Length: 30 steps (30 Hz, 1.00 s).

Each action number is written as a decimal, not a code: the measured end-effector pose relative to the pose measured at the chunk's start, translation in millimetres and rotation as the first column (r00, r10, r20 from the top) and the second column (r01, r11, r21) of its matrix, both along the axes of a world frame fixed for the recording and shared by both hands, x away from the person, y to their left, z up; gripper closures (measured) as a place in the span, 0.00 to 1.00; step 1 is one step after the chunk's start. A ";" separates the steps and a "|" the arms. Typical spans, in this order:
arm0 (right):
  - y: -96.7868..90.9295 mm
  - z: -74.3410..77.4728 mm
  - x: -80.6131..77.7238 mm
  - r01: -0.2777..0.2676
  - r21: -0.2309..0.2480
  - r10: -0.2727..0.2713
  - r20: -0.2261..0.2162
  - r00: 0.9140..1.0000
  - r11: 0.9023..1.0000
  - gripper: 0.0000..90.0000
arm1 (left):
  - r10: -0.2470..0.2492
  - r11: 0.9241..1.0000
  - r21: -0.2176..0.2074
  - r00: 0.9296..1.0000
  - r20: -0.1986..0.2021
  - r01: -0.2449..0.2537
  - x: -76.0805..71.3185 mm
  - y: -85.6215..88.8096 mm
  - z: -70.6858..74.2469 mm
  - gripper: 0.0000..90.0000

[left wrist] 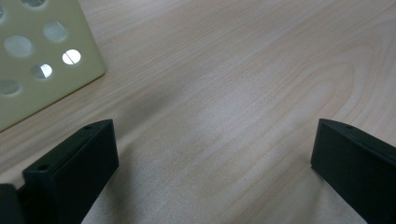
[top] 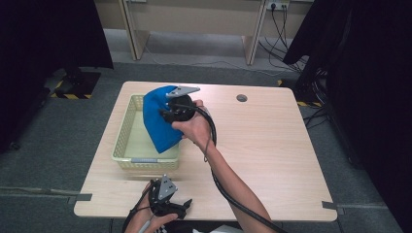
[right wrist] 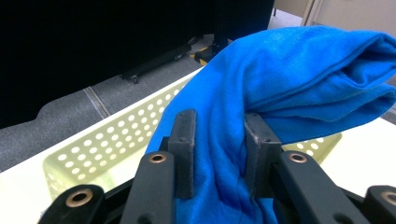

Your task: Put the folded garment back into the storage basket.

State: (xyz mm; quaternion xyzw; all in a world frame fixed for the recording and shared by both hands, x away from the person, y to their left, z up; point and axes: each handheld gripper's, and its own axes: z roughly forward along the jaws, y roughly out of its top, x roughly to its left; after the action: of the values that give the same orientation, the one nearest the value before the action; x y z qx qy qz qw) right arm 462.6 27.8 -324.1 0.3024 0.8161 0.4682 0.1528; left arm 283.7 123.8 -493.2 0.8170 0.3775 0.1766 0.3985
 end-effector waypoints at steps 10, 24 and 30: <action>10.3 -5.1 3.9 0.010 -0.006 -0.010 -0.013 1.000 1.000 0.76 | 0.000 1.000 0.000 1.000 0.000 0.000 0.0 0.0 0.0 0.00; 24.2 -16.5 11.8 0.038 -0.020 -0.039 -0.029 0.999 0.999 0.76 | 0.000 1.000 -0.001 1.000 0.000 0.000 -0.1 0.0 0.0 0.00; 28.9 -23.1 15.0 0.048 -0.025 -0.049 -0.044 0.998 0.999 0.76 | -0.001 1.000 -0.002 1.000 0.001 0.001 -0.1 0.1 -0.2 0.00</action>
State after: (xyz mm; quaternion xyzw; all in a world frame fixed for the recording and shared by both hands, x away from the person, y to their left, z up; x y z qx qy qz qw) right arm 477.7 56.7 -347.2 0.3307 0.8172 0.4478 0.1494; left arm 283.6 124.0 -493.4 0.8167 0.3770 0.1766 0.3995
